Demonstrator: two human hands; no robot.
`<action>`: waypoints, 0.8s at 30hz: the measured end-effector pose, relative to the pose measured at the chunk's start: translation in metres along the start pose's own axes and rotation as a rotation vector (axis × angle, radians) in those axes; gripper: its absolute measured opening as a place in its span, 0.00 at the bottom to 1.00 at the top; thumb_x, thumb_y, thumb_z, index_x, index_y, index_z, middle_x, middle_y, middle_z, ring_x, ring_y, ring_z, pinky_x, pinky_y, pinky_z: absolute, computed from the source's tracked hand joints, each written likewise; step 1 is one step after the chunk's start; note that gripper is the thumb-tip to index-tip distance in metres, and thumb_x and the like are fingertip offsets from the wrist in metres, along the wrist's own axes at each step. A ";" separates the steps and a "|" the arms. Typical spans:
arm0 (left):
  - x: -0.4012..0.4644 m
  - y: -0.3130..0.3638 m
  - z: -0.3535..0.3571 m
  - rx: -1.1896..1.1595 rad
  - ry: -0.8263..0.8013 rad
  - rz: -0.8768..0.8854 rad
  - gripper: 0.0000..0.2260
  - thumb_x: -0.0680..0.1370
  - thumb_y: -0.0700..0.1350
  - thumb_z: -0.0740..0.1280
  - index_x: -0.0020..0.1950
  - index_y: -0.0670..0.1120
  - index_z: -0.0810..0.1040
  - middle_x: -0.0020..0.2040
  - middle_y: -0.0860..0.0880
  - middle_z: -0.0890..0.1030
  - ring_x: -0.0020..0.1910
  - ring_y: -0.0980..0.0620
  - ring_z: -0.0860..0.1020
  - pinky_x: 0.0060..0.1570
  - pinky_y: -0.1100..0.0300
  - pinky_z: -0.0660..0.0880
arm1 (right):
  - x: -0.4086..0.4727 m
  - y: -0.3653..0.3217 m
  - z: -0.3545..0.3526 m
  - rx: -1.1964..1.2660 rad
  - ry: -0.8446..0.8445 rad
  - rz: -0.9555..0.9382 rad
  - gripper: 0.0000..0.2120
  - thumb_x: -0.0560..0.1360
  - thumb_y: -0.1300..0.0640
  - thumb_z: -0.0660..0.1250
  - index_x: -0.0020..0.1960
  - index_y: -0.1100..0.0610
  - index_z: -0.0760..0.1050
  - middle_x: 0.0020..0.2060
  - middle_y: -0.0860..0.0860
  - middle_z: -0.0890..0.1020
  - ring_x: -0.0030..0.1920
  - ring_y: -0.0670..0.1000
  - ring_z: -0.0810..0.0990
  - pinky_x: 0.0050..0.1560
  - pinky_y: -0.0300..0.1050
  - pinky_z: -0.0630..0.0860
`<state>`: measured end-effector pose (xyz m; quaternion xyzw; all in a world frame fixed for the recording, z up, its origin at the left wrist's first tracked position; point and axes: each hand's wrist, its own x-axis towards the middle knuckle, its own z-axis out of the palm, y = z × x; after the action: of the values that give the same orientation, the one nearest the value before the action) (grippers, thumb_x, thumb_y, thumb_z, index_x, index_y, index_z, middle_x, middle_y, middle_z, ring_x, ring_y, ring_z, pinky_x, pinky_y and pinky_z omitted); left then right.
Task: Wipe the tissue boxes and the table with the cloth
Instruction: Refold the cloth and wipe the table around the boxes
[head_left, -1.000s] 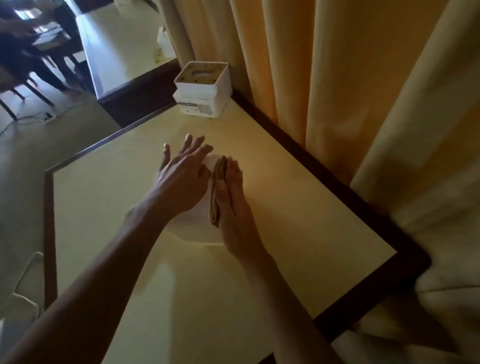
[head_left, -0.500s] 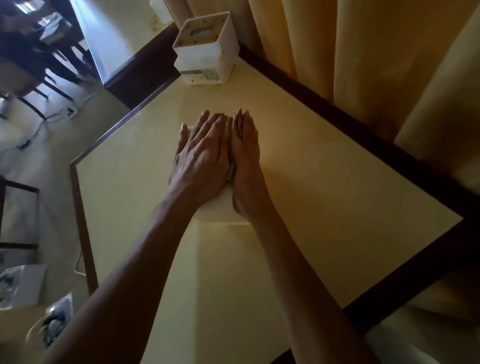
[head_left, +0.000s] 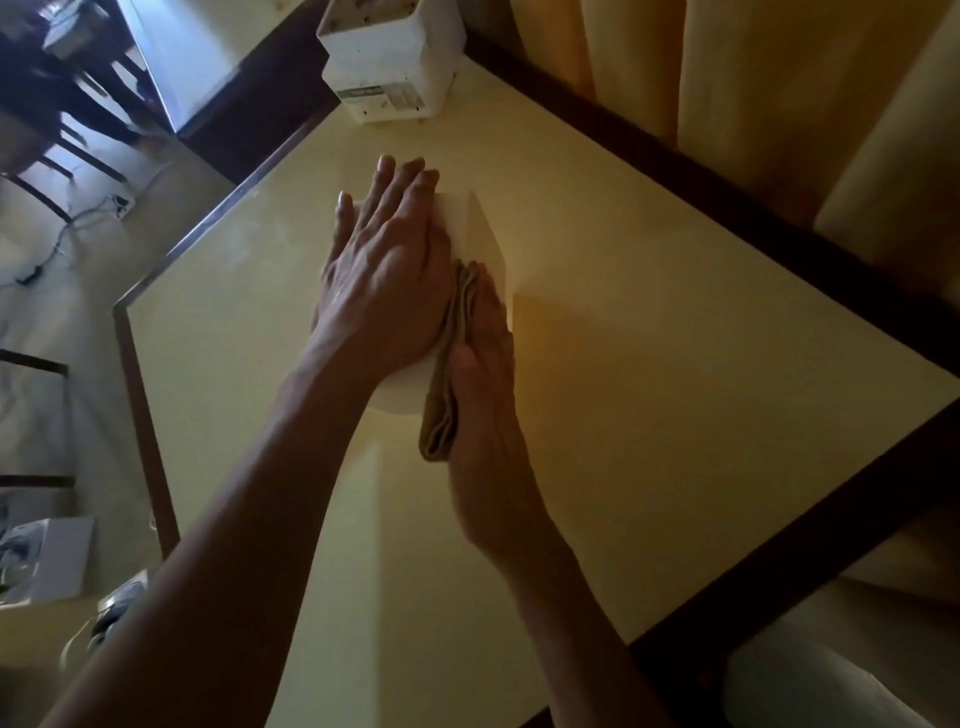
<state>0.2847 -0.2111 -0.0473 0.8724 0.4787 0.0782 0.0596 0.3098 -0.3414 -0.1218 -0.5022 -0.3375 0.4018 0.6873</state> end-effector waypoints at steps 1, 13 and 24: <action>0.000 0.000 0.000 0.000 -0.001 0.005 0.29 0.82 0.55 0.45 0.82 0.47 0.60 0.82 0.52 0.57 0.81 0.57 0.47 0.80 0.52 0.42 | -0.003 -0.002 0.001 0.029 -0.003 0.024 0.24 0.87 0.54 0.47 0.81 0.43 0.51 0.82 0.48 0.57 0.82 0.51 0.53 0.79 0.66 0.54; 0.001 0.006 -0.001 0.008 0.001 -0.030 0.28 0.81 0.53 0.46 0.81 0.49 0.62 0.81 0.52 0.61 0.81 0.57 0.50 0.80 0.53 0.43 | 0.097 0.009 -0.015 -0.043 -0.007 0.118 0.27 0.85 0.53 0.44 0.83 0.55 0.49 0.83 0.51 0.53 0.83 0.48 0.49 0.82 0.56 0.46; -0.002 0.011 -0.001 -0.008 0.019 -0.064 0.29 0.79 0.54 0.46 0.80 0.50 0.63 0.81 0.53 0.61 0.81 0.58 0.50 0.80 0.53 0.43 | 0.050 0.016 -0.011 -0.004 -0.030 0.042 0.25 0.85 0.44 0.43 0.80 0.31 0.44 0.83 0.44 0.53 0.83 0.48 0.51 0.80 0.64 0.50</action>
<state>0.2921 -0.2186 -0.0447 0.8556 0.5067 0.0863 0.0609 0.3384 -0.2984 -0.1372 -0.5045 -0.3380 0.4230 0.6725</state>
